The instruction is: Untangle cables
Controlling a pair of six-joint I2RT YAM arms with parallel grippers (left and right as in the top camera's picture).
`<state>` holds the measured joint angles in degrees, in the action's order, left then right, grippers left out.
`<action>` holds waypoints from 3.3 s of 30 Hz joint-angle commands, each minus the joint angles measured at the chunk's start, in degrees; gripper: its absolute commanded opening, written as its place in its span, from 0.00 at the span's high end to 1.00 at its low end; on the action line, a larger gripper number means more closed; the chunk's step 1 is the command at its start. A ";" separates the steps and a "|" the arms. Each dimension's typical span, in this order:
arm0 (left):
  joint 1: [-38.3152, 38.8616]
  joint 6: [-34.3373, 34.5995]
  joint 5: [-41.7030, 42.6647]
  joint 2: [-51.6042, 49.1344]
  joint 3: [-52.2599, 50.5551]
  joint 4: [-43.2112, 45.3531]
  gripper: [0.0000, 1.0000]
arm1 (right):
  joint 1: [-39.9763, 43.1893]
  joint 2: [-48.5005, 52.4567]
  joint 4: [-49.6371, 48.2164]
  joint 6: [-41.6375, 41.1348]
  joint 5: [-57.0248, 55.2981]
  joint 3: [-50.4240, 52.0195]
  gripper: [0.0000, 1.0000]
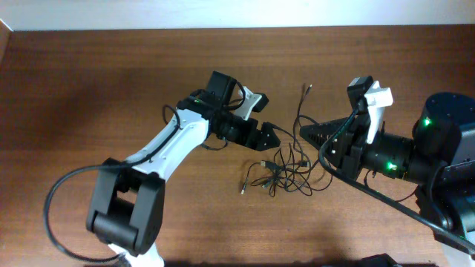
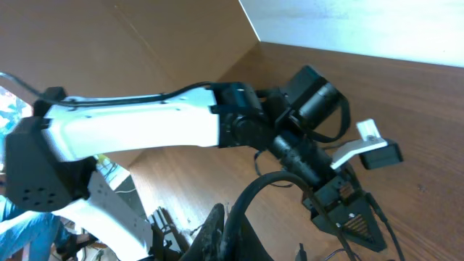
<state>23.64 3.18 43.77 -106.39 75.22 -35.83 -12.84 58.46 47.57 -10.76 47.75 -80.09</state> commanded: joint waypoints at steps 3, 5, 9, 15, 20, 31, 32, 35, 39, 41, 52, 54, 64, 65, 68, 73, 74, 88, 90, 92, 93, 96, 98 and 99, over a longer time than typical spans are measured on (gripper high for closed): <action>0.24 3.93 15.37 -2.25 -0.11 2.21 0.05 | 0.15 0.00 -0.44 -0.24 1.62 -1.42 0.96; 0.70 6.91 13.79 -2.27 -0.13 2.16 0.07 | 0.15 0.00 -0.42 -0.24 1.60 -1.42 0.96; 2.93 17.27 5.22 -2.27 -0.13 2.14 0.09 | 0.15 0.15 -0.39 -0.24 1.62 -1.42 0.96; 9.33 24.09 -5.42 -2.32 -0.13 2.05 0.04 | 0.15 0.44 -0.24 -0.22 1.60 -1.40 0.96; 12.41 24.24 -9.33 -2.36 -0.13 1.99 0.34 | 0.11 1.88 0.31 -0.22 1.81 -1.40 0.96; 1.90 15.50 -18.73 2.08 1.38 -5.70 1.00 | 0.17 -0.22 1.84 -0.17 -1.57 -1.42 0.96; -1.38 15.32 -18.75 4.15 1.88 -7.04 1.00 | 0.17 -0.66 2.47 0.02 -2.38 -1.42 0.96; -8.33 15.34 -18.75 10.40 2.14 -7.98 1.00 | 0.17 -1.31 2.80 0.00 -3.28 -1.46 0.96; -19.23 15.37 -18.78 20.04 2.14 -7.91 1.00 | 0.17 -1.46 2.86 0.00 -5.14 -1.46 0.96; -23.74 15.41 -18.75 23.21 2.14 -7.93 1.00 | 0.17 -1.49 2.86 0.00 -5.66 -1.46 0.96; -39.80 16.92 -21.35 26.64 2.05 -11.43 1.00 | 0.17 -1.88 3.28 0.00 -21.05 -3.65 0.96; -41.75 16.90 -22.45 26.64 2.05 -12.83 1.00 | 0.17 -1.90 3.50 0.28 -25.38 -6.27 0.96; -44.06 16.63 -27.71 26.64 0.11 -14.45 1.00 | 0.17 -1.84 4.22 8.55 -51.23 -21.51 0.96; -44.06 16.63 -28.76 26.64 0.09 -14.43 1.00 | 0.17 -1.86 4.02 9.09 -53.13 -21.97 0.96; -44.06 16.61 -31.17 26.64 0.07 -14.45 1.00 | 0.17 -1.86 3.67 9.11 -59.45 -23.15 0.96; -44.06 16.61 -35.30 26.64 0.02 -14.62 0.99 | 0.17 -1.84 1.40 11.63 -71.10 -23.28 0.96; -44.06 16.61 -35.28 26.64 0.02 -14.78 0.99 | 0.17 -1.84 0.59 12.41 -72.65 -23.28 0.96; -44.17 16.50 -43.30 26.60 -0.09 -15.87 0.98 | 0.17 0.55 -10.36 25.59 -97.22 -23.26 0.96; -44.17 16.50 -44.30 26.60 -0.09 -15.93 0.98 | 0.17 1.49 -10.84 26.93 -98.97 -23.26 0.96; -44.17 16.50 -44.89 26.60 -0.09 -15.93 0.98 | 0.17 2.78 -12.11 30.18 -101.77 -23.26 0.96; -44.17 16.55 -46.29 26.60 -0.09 -15.93 0.97 | 0.17 3.54 -13.05 32.37 -103.65 -23.26 0.96; -44.17 16.70 -46.82 26.60 -0.09 -15.91 0.96 | 0.20 5.05 -15.10 38.36 -107.47 -23.26 0.96; -44.26 16.70 -47.34 26.60 -0.09 -15.93 0.94 | 1.60 5.81 -16.61 43.69 -109.13 -23.26 0.96; -44.61 17.16 -48.13 26.60 -0.11 -16.02 0.94 | 3.30 6.01 -17.03 44.61 -109.11 -23.26 0.96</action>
<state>-19.70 20.14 1.04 -80.44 75.90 -51.86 -12.69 64.82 32.10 27.24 -54.33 -101.47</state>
